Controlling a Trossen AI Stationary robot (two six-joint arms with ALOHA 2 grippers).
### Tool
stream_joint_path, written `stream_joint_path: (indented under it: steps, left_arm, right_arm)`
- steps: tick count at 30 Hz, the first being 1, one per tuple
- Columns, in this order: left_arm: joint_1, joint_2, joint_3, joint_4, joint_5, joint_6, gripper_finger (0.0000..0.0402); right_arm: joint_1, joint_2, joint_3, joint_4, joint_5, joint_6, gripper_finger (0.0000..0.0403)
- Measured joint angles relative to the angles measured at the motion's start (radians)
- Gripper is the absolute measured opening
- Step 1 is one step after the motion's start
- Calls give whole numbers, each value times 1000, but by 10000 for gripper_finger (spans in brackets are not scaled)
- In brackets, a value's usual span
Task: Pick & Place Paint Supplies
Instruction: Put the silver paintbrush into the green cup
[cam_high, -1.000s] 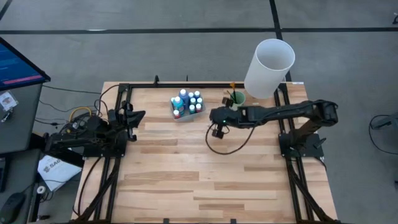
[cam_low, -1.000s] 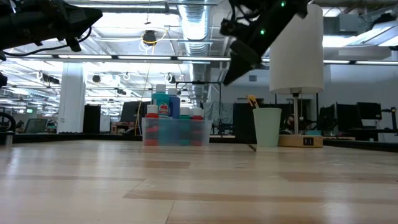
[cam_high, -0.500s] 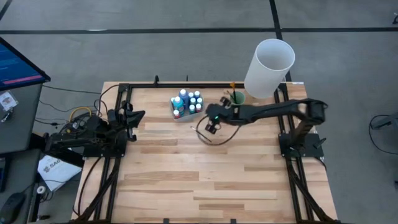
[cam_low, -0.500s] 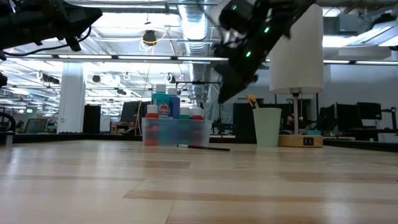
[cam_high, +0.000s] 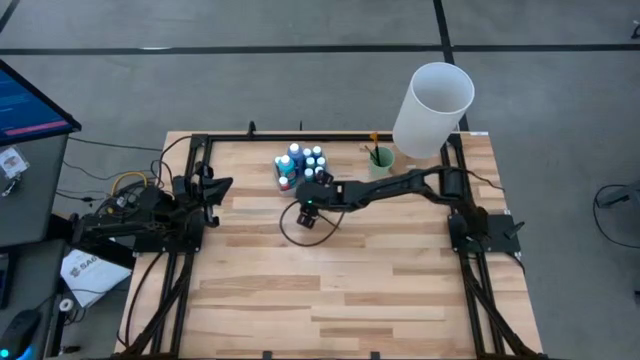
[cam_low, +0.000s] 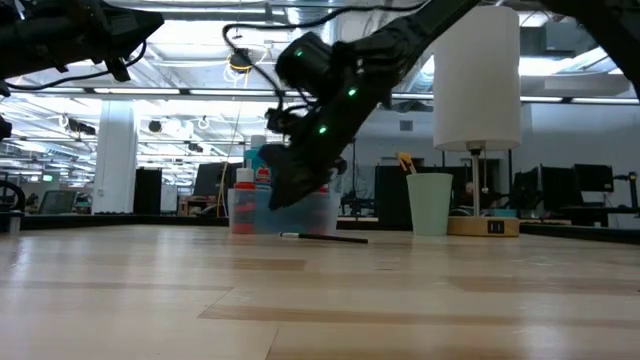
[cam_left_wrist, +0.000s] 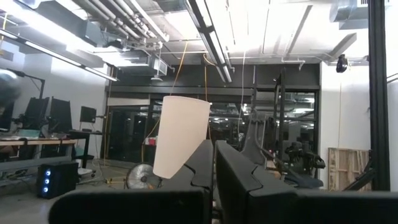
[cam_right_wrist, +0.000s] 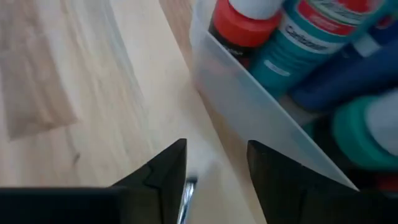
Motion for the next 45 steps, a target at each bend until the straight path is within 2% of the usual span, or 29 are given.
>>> stream_joint_path:
  steps: [8, 19, 22, 26, 27, 31, 37, 41, 45]
  left_arm:
    - [0, 0, 0, 1, 0, 0, 2]
    - [0, 0, 0, 1, -1, 0, 2]
    - [0, 0, 0, 1, 0, 0, 2]
    - [0, 0, 0, 1, 1, 0, 2]
    - [0, 0, 0, 1, 1, 0, 2]
    - [0, 0, 0, 1, 1, 0, 2]
    - [0, 0, 0, 1, 0, 0, 2]
    - [0, 0, 0, 0, -1, 0, 2]
    - [0, 0, 0, 0, -1, 0, 2]
  right_arm:
    - [-12, 48, 20, -27, -23, 31, 172]
    - [-10, 62, -45, 24, -45, 92, 167]
    - [-5, 70, -45, 21, -53, 91, 130]
    - [8, 96, -43, 27, -72, 89, 28]
    - [10, 97, -43, 26, -74, 96, 15]
    - [28, 93, -43, 20, -74, 114, 6]
    - [74, -7, -62, -44, -44, 139, 1]
    - [113, -139, -56, -44, 64, 132, 0]
    - [150, -280, -123, -43, 224, 130, 0]
